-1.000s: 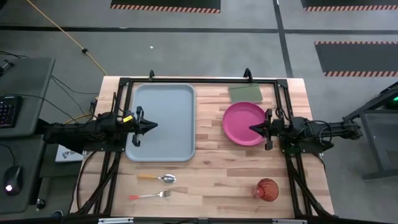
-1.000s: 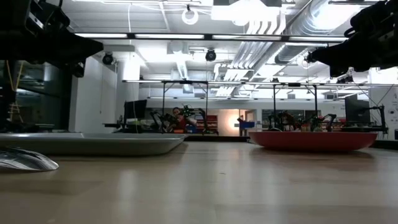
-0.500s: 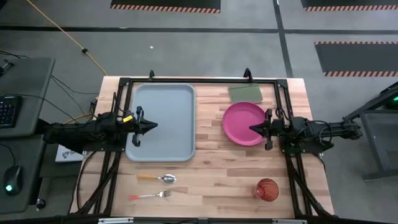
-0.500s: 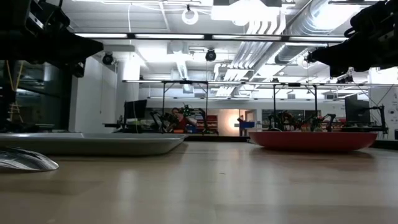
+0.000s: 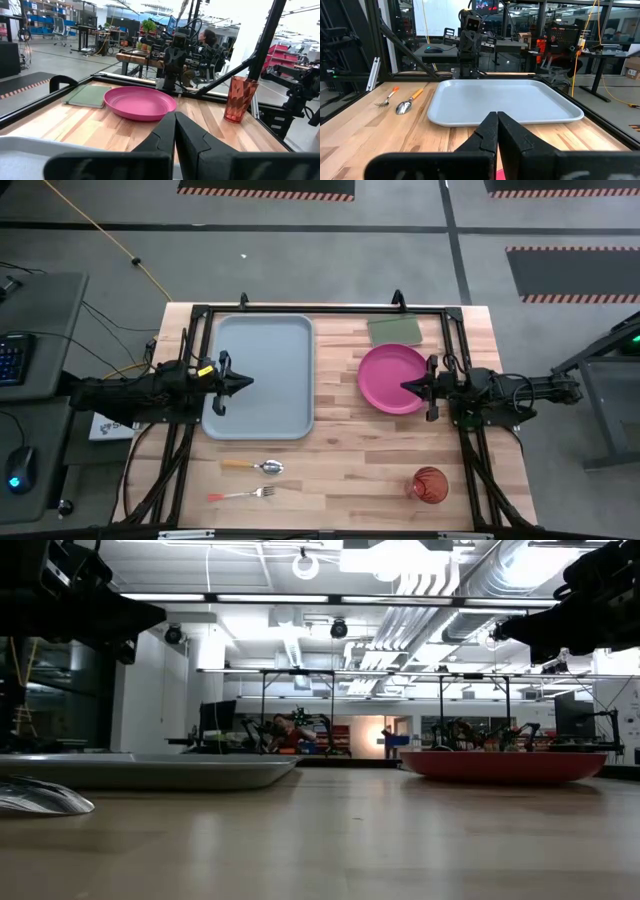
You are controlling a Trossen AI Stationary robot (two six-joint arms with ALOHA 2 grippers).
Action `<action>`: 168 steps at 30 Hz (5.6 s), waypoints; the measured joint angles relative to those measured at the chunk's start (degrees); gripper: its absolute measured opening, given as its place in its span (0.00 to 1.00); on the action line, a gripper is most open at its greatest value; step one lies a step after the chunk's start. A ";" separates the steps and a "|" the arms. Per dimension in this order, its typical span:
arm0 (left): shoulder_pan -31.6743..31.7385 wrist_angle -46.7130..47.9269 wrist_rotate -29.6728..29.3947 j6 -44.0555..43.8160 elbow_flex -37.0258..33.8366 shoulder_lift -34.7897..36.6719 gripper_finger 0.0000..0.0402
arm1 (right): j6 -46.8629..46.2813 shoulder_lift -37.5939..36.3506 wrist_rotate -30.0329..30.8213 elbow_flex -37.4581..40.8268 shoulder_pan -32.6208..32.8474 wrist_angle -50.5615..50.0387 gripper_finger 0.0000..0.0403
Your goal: Pick and place plate/cup/fork/spoon on tray
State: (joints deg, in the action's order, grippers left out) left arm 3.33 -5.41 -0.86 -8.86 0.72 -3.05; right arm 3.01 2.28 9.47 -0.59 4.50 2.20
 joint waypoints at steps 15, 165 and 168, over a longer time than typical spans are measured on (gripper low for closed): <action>-0.52 -12.36 0.30 -2.62 0.36 -1.66 0.03 | 0.00 0.00 -0.01 0.00 0.00 -0.01 0.00; 25.36 -42.27 39.42 -1.12 38.46 -86.81 0.10 | 0.00 -0.02 -0.01 0.00 0.00 0.00 0.00; 27.59 -45.94 44.20 -4.72 38.46 -88.92 0.10 | 0.00 -0.02 -0.01 0.01 0.00 0.00 0.00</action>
State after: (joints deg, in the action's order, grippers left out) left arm 30.92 -51.35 43.34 -13.58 39.18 -91.97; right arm 3.01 2.26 9.45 -0.58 4.50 2.19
